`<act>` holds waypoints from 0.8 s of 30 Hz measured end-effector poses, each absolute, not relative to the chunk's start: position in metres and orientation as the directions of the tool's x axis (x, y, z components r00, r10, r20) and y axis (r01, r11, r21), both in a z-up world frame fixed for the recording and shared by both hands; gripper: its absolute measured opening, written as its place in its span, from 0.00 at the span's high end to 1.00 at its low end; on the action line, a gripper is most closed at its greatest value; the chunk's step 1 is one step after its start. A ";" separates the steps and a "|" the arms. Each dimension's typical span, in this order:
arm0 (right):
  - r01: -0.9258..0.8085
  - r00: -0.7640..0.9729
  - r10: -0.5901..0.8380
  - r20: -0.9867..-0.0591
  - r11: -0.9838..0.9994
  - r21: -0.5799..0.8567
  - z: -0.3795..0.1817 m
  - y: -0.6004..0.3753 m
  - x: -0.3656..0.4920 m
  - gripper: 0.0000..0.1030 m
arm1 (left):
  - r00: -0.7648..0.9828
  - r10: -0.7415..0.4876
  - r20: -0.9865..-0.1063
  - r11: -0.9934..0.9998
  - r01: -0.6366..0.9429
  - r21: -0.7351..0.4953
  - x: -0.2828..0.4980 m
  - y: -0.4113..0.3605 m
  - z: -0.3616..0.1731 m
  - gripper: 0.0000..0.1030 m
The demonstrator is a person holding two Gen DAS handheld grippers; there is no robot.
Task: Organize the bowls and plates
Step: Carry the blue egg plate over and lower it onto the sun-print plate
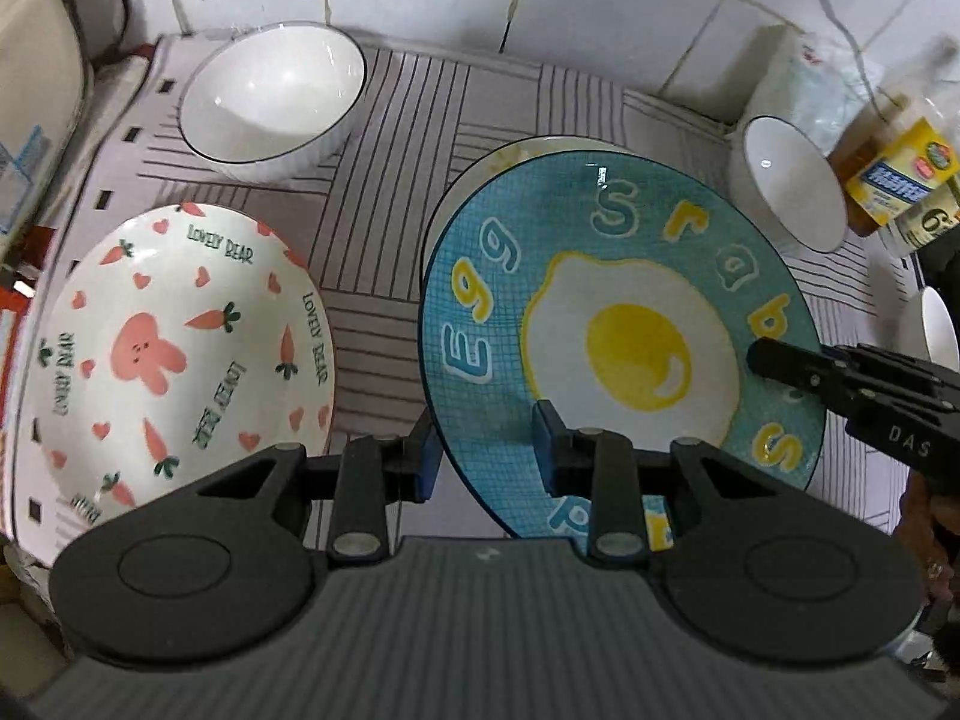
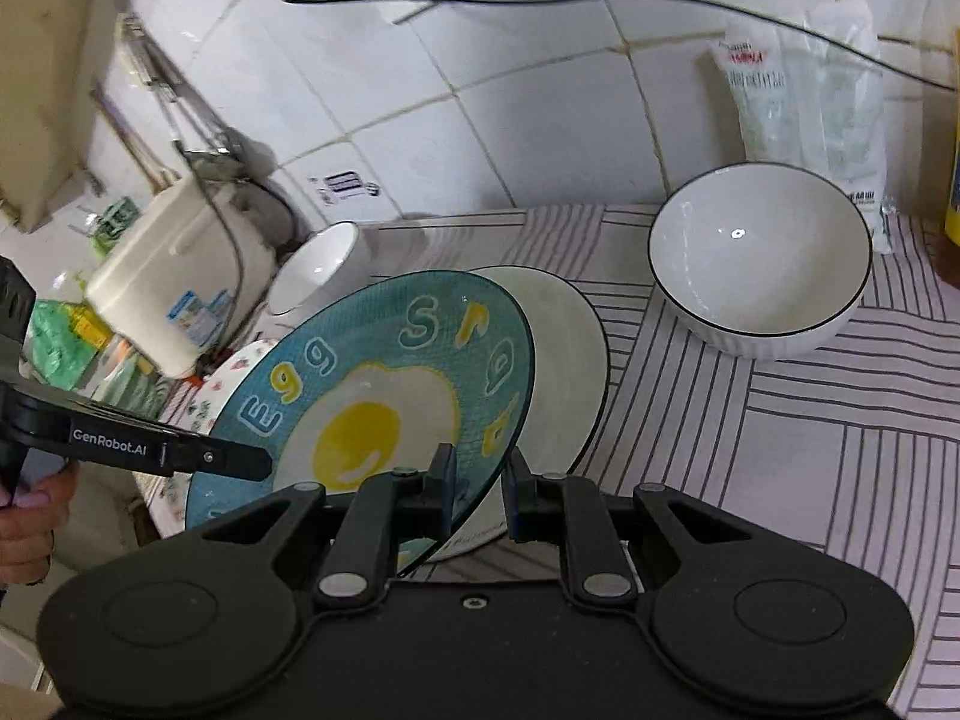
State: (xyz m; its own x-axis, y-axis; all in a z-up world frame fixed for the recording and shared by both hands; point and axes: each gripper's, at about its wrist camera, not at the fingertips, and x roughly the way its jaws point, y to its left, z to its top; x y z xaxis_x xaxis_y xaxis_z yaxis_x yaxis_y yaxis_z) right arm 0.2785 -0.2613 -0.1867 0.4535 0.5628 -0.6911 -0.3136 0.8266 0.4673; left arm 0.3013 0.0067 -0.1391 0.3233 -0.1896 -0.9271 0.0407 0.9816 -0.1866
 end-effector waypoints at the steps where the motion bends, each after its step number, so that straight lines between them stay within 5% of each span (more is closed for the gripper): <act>1: -0.302 0.455 0.556 -0.696 0.831 0.467 -0.188 -0.260 0.280 0.80 | 0.311 -0.198 -0.930 0.980 0.039 -0.196 0.307 0.009 -0.143 0.71; 24: -0.229 0.503 0.338 -0.795 0.940 0.254 -0.181 -0.219 0.291 0.80 | 0.150 -0.225 -0.963 0.971 0.117 -0.209 0.354 0.012 -0.173 0.68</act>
